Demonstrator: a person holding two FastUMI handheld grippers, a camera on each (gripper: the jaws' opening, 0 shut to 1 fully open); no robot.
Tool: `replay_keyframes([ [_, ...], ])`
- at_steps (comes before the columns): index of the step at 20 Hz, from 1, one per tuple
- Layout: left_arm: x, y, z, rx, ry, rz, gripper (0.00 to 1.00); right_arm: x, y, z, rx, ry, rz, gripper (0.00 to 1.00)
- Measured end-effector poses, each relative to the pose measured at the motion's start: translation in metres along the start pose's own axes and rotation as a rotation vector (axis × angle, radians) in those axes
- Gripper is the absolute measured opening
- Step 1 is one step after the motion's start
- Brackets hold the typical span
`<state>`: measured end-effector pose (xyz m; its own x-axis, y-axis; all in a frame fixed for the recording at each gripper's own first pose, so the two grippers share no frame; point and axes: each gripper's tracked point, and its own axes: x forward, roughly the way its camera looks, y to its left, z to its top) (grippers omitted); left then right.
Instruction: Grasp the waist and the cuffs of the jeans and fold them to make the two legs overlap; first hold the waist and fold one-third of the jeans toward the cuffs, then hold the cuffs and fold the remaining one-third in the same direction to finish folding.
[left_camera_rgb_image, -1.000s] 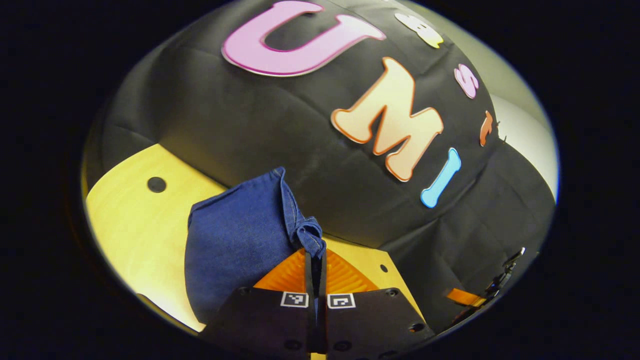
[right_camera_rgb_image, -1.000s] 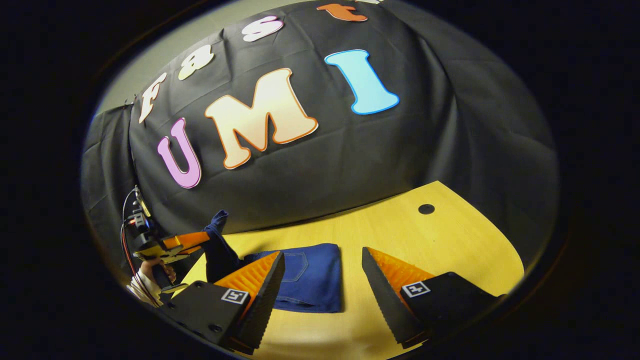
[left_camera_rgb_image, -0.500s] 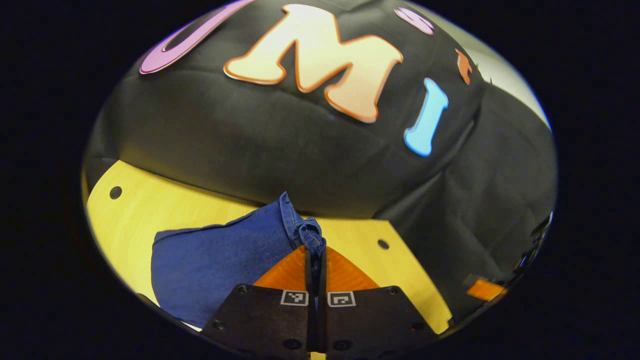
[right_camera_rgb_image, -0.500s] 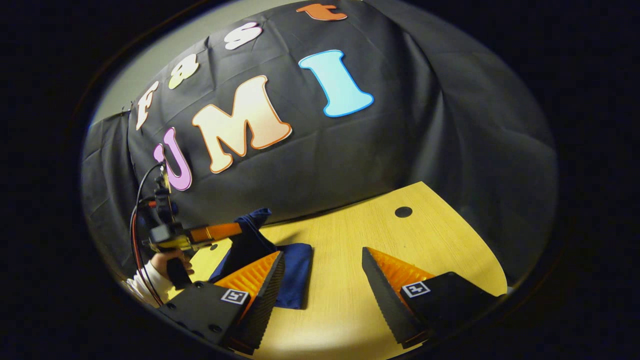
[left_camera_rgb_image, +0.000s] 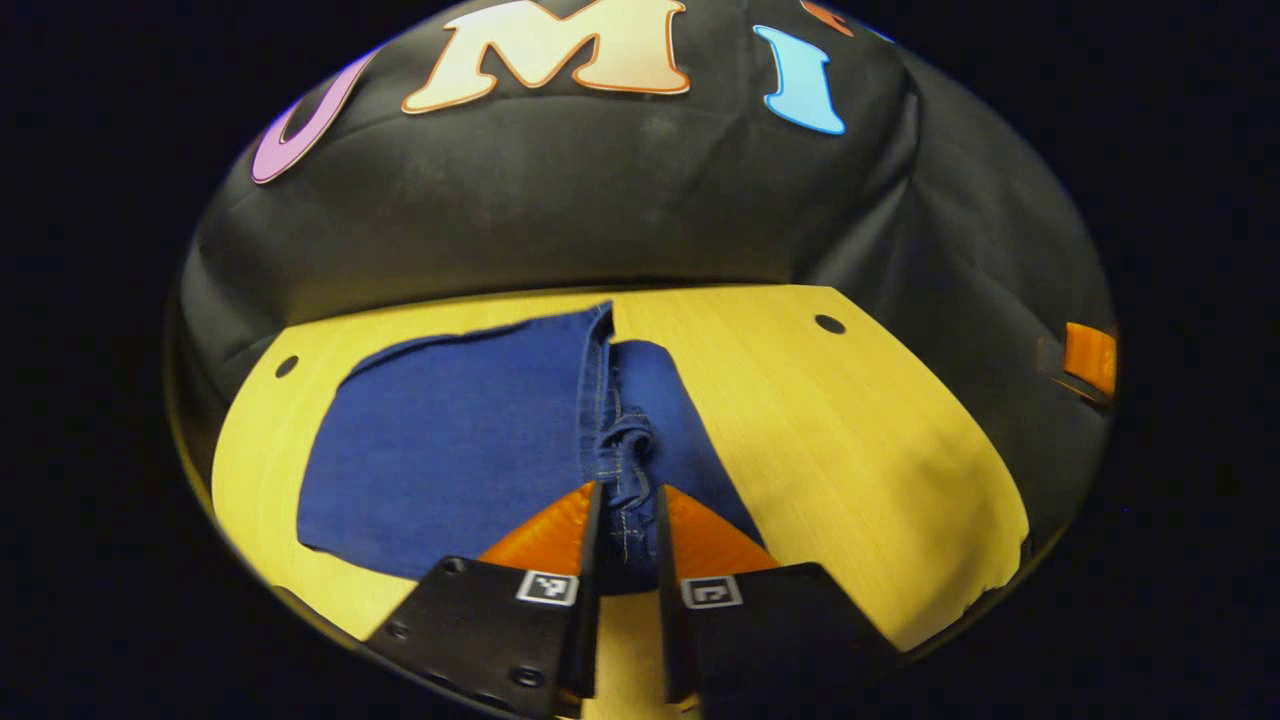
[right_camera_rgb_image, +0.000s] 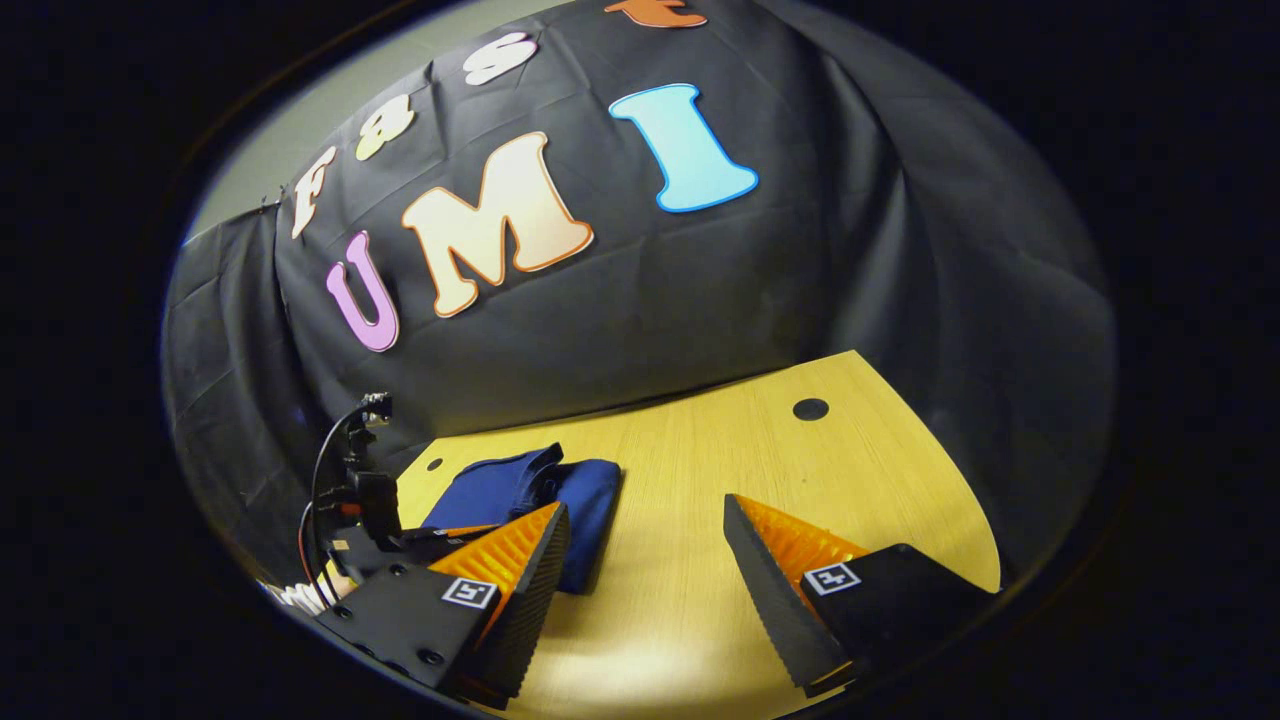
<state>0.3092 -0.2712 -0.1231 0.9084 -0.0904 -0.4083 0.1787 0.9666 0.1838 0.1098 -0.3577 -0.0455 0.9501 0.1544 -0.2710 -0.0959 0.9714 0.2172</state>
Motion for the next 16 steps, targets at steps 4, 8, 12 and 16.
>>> replay_keyframes([
  [4,-0.058,-0.013,0.005,-0.027,-0.045,-0.078,0.86,-0.01,0.032,-0.014,-0.015,0.008,0.026,0.95],
  [8,-0.122,0.027,0.002,-0.035,-0.087,-0.011,0.92,-0.022,0.074,-0.028,0.003,-0.001,0.051,0.95],
  [12,-0.165,0.071,-0.002,-0.051,-0.126,0.059,0.91,-0.035,0.111,-0.041,-0.006,-0.004,0.075,0.95],
  [16,-0.186,0.092,-0.006,-0.079,-0.161,0.063,0.91,-0.05,0.135,-0.043,-0.004,-0.028,0.07,0.95],
])
